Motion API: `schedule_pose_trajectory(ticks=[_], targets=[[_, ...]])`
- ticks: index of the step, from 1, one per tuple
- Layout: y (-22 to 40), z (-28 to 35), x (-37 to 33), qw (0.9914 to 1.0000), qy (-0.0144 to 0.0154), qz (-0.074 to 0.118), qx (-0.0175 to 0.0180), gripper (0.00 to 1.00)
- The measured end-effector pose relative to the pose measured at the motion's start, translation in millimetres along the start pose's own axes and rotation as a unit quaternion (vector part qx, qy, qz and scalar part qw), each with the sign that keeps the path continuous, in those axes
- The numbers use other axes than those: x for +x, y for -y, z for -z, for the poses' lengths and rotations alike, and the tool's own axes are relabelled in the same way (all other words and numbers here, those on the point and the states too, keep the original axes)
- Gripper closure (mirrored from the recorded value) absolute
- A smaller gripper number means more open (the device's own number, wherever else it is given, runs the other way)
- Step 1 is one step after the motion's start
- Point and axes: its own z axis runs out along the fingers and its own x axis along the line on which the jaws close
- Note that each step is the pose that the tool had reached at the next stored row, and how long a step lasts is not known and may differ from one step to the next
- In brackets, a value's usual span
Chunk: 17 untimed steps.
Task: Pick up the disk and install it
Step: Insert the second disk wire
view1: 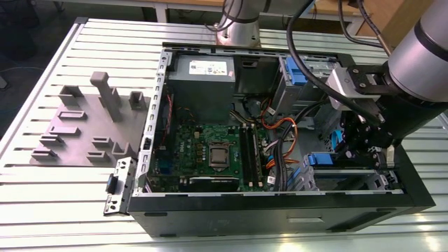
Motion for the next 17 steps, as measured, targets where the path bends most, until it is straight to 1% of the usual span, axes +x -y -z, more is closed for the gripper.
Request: schedule_pose_trajectory(ticks=[5, 6, 9, 13, 16, 17], targets=[[0.0, 0.2, 0.0, 1.00000, 0.0003, 0.000, 0.0000, 0.83], [0.0, 1.2, -0.1, 1.00000, 0.0003, 0.000, 0.0000, 0.77], [0.4, 7.5, -0.5, 1.00000, 0.0002, 0.000, 0.0000, 0.77], [0.8, 18.4, -2.4, 1.00000, 0.0001, 0.000, 0.0000, 0.77], [0.8, 18.7, -2.7, 1.00000, 0.0003, 0.000, 0.0000, 0.77], [0.8, 18.7, -2.7, 1.00000, 0.0002, 0.000, 0.0000, 0.78]])
